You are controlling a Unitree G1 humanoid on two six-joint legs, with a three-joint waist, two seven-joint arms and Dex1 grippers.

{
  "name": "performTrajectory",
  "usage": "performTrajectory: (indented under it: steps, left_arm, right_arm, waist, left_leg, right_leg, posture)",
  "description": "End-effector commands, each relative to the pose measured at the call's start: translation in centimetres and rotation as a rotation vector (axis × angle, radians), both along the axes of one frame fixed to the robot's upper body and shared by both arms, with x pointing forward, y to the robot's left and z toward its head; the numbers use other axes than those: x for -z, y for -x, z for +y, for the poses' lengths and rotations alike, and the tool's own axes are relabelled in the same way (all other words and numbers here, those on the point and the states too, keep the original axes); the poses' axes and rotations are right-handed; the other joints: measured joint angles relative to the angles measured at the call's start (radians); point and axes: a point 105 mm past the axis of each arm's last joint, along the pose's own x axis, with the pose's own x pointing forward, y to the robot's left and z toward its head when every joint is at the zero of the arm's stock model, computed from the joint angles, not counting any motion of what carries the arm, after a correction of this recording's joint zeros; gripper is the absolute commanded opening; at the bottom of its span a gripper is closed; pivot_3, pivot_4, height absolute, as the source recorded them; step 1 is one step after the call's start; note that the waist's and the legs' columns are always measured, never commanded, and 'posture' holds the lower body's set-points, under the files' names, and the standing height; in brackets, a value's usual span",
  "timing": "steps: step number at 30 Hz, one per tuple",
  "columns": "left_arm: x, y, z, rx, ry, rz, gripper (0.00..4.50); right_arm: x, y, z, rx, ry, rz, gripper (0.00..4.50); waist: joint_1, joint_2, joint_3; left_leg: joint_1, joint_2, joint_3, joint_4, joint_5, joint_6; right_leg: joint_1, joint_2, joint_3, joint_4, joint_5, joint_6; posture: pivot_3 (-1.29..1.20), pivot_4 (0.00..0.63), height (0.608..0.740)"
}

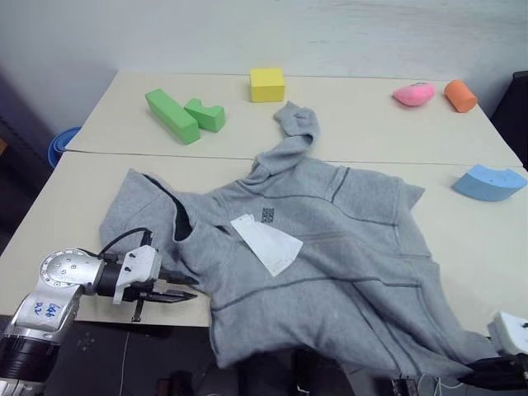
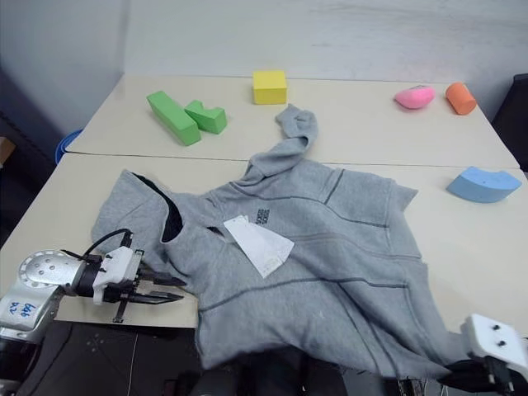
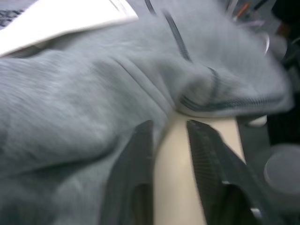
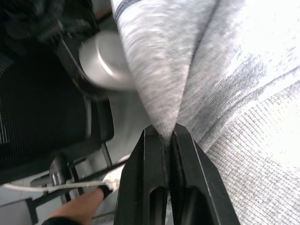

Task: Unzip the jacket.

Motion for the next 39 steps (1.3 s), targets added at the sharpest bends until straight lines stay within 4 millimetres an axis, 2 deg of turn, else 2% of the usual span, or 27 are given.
performTrajectory:
  steps: [1,3,4,7,8,9,10,12,13,17,21,22,25,28,31,33,35,39]
  left_arm:
    - [-1.4,0.2,-0.3,-0.002,0.025,-0.015,2.40]
    - [-1.7,0.2,0.0,-0.016,0.028,-0.006,3.08]
    - [-1.9,0.2,0.1,-0.020,0.030,-0.004,3.36]
    - [-3.4,0.1,0.1,-0.032,0.099,0.001,4.29]
    - [-3.9,0.1,0.1,-0.039,0.122,-0.001,4.46]
    - [-4.5,-0.1,0.1,-0.051,0.149,0.001,4.50]
    - [-5.0,-0.3,0.2,-0.069,0.172,0.000,4.50]
    - [-5.7,-0.6,0.5,-0.096,0.198,0.012,4.50]
    - [-5.8,-0.5,0.6,-0.104,0.200,0.029,4.50]
    - [-6.0,-1.0,0.8,-0.129,0.196,-0.009,4.50]
    - [-6.6,-1.7,0.1,-0.159,0.261,-0.039,4.50]
    - [-6.8,-1.8,-0.1,-0.161,0.272,-0.041,4.50]
    - [-6.8,-3.1,-1.2,-0.162,0.275,-0.123,4.50]
    - [-6.4,-4.5,-2.5,-0.140,0.242,-0.192,4.50]
    - [-5.4,-5.8,-3.5,-0.125,0.185,-0.251,4.50]
    - [-4.8,-6.2,-3.8,-0.119,0.163,-0.262,4.50]
    - [-4.5,-6.7,-3.9,-0.131,0.164,-0.261,4.50]
    - [-3.0,-6.6,-3.1,-0.137,0.102,-0.249,4.50]
  right_arm:
    - [0.2,0.8,-1.0,-0.054,0.047,0.034,0.00]
    - [0.7,1.1,-1.4,-0.061,0.065,0.038,0.00]
    - [0.6,0.6,-0.9,-0.037,0.026,0.013,0.00]
    - [-1.2,-1.7,1.9,0.075,-0.169,-0.072,0.00]
    - [-2.0,-2.2,2.8,0.102,-0.234,-0.070,0.00]
    - [-2.8,-2.0,3.9,0.114,-0.309,-0.014,0.52]
    - [-3.5,-1.9,4.8,0.112,-0.369,0.018,0.67]
    - [-4.8,-2.3,6.3,0.082,-0.447,-0.010,1.33]
    - [-5.2,-2.7,6.8,0.084,-0.476,-0.034,1.67]
    - [-8.0,-2.4,9.7,0.003,-0.619,0.072,3.07]
    - [-10.7,-5.3,12.3,-0.062,-0.698,-0.053,4.32]
    - [-11.0,-6.4,13.0,-0.075,-0.690,-0.110,4.49]
    - [-10.6,-11.5,16.4,-0.124,-0.640,-0.346,4.49]
    - [-8.8,-14.9,19.6,-0.157,-0.588,-0.399,4.49]
    - [-7.5,-16.8,22.1,-0.168,-0.586,-0.387,4.49]
    - [-7.1,-17.8,23.0,-0.137,-0.586,-0.373,4.49]
    - [-5.8,-19.5,23.9,-0.086,-0.536,-0.378,4.49]
    - [-4.5,-20.4,25.6,-0.055,-0.555,-0.276,4.49]
  waist:
    - [-0.001,0.000,0.000]
    - [-0.001,0.000,0.000]
    - [-0.001,0.000,0.000]
    - [-0.002,0.000,0.000]
    - [-0.002,0.000,0.000]
    - [-0.004,0.000,0.000]
    - [-0.004,0.000,0.000]
    - [-0.003,0.000,0.000]
    - [-0.003,0.000,0.000]
    - [-0.002,0.000,0.000]
    - [-0.003,-0.002,0.001]
    - [-0.006,-0.003,0.000]
    - [-0.016,-0.006,-0.002]
    - [-0.024,-0.006,-0.002]
    - [-0.024,-0.006,-0.002]
    - [-0.026,-0.006,-0.002]
    - [-0.027,-0.007,-0.002]
    - [-0.029,-0.007,-0.002]
  left_leg:
    - [0.000,0.000,0.000,0.000,0.000,0.000]
    - [0.000,0.000,0.000,0.000,0.000,-0.001]
    - [0.001,0.001,0.000,0.000,0.000,-0.001]
    - [0.000,0.001,0.000,0.000,0.000,-0.001]
    - [0.000,0.001,0.000,0.000,0.000,-0.001]
    - [0.000,0.001,0.000,0.001,0.000,-0.001]
    - [0.001,0.001,0.000,0.001,0.001,-0.001]
    - [0.001,0.003,-0.001,0.001,0.001,-0.002]
    - [0.001,0.003,-0.001,0.000,0.001,-0.002]
    - [0.001,0.002,-0.001,0.000,0.000,-0.001]
    - [0.001,0.001,-0.001,0.001,0.000,-0.001]
    - [0.001,0.001,-0.001,0.001,0.000,-0.001]
    - [0.001,0.002,0.000,0.000,0.001,-0.004]
    - [-0.002,0.000,0.001,0.002,0.002,-0.005]
    - [-0.010,-0.002,0.001,0.001,0.004,-0.003]
    - [-0.019,-0.004,0.002,0.004,0.005,-0.002]
    - [-0.022,-0.004,0.001,0.005,0.005,-0.001]
    - [-0.022,-0.003,0.000,0.005,0.006,0.000]
  right_leg:
    - [0.000,0.000,0.000,0.000,0.000,0.000]
    - [0.000,0.000,0.000,0.000,0.000,0.000]
    - [0.000,0.000,0.000,0.000,0.000,0.000]
    - [0.000,0.001,0.000,0.000,0.000,0.000]
    - [0.000,0.000,0.000,0.000,0.000,0.000]
    - [0.000,0.000,0.001,0.001,0.000,0.000]
    - [0.000,-0.001,0.001,0.001,0.000,0.000]
    - [0.000,0.000,0.001,0.001,0.000,-0.001]
    - [0.000,0.000,0.001,0.001,0.000,-0.001]
    - [0.000,0.000,0.001,0.001,0.000,-0.001]
    - [0.000,-0.001,0.001,0.001,0.000,0.000]
    - [0.000,-0.001,0.001,0.001,0.000,0.000]
    - [-0.002,0.000,0.001,0.001,0.000,-0.001]
    - [-0.005,0.002,0.001,0.005,0.000,-0.001]
    - [-0.010,0.005,-0.004,0.009,0.000,-0.001]
    - [-0.019,0.006,-0.011,0.010,0.001,0.002]
    - [-0.020,0.005,-0.014,0.010,0.002,0.003]
    - [-0.019,0.005,-0.014,0.009,0.002,0.004]
  posture:
    - [0.00,0.150,0.740]
    - [0.00,0.150,0.740]
    - [0.00,0.150,0.740]
    - [0.00,0.150,0.740]
    - [0.00,0.150,0.740]
    - [0.00,0.150,0.740]
    - [0.00,0.150,0.740]
    - [0.00,0.150,0.740]
    - [0.00,0.150,0.740]
    - [0.00,0.150,0.740]
    - [0.00,0.150,0.740]
    - [0.00,0.150,0.740]
    - [0.00,0.150,0.740]
    - [0.00,0.150,0.740]
    - [0.00,0.150,0.740]
    - [0.00,0.150,0.740]
    - [0.00,0.150,0.740]
    - [0.00,0.150,0.740]
